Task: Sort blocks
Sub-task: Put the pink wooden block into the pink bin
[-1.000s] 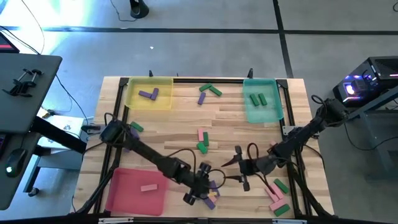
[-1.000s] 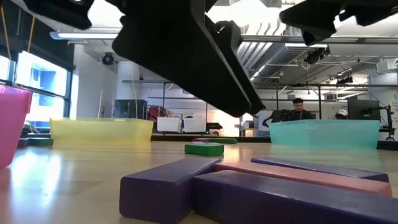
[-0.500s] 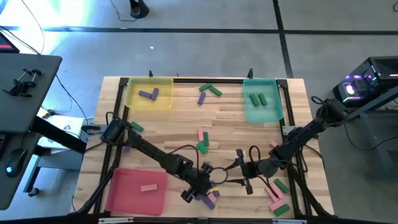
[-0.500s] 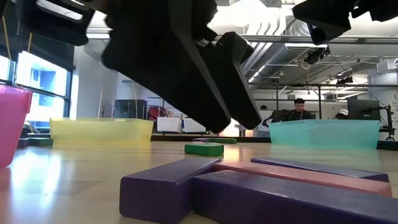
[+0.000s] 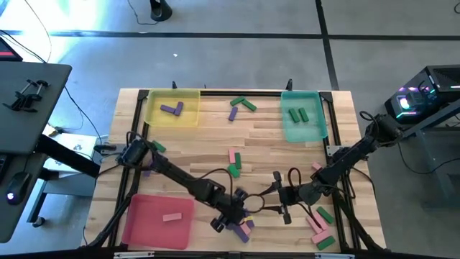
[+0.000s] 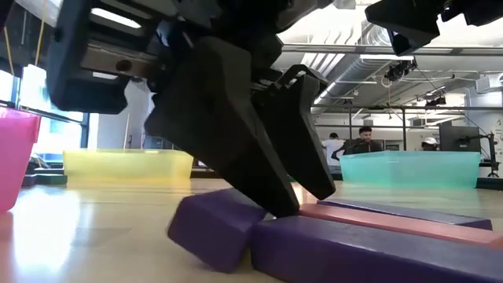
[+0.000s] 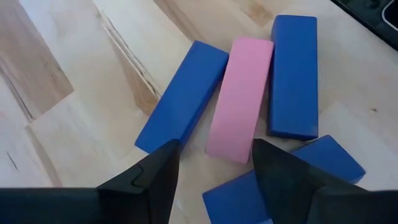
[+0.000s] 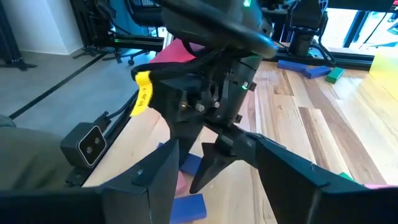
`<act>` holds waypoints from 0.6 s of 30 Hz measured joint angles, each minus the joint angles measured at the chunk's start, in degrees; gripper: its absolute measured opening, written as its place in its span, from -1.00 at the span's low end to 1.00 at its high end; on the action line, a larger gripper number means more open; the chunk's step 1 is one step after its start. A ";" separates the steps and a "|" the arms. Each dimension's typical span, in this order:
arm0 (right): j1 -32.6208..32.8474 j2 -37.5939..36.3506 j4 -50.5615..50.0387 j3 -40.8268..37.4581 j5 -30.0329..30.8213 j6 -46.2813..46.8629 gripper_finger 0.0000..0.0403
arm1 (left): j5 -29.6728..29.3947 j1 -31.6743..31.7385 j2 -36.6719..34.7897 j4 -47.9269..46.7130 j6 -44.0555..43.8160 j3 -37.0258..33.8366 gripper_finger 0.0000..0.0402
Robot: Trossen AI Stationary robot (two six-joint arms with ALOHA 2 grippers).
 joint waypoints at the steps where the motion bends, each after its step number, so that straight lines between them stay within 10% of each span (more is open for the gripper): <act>1: 0.00 0.00 -0.04 0.00 0.00 0.00 -0.01 | 0.27 0.04 0.04 -0.06 -0.02 0.00 -0.09; 18: 0.00 0.00 -0.97 0.00 -0.02 -0.01 -0.01 | 4.36 0.61 0.68 3.71 -1.40 -0.04 -0.15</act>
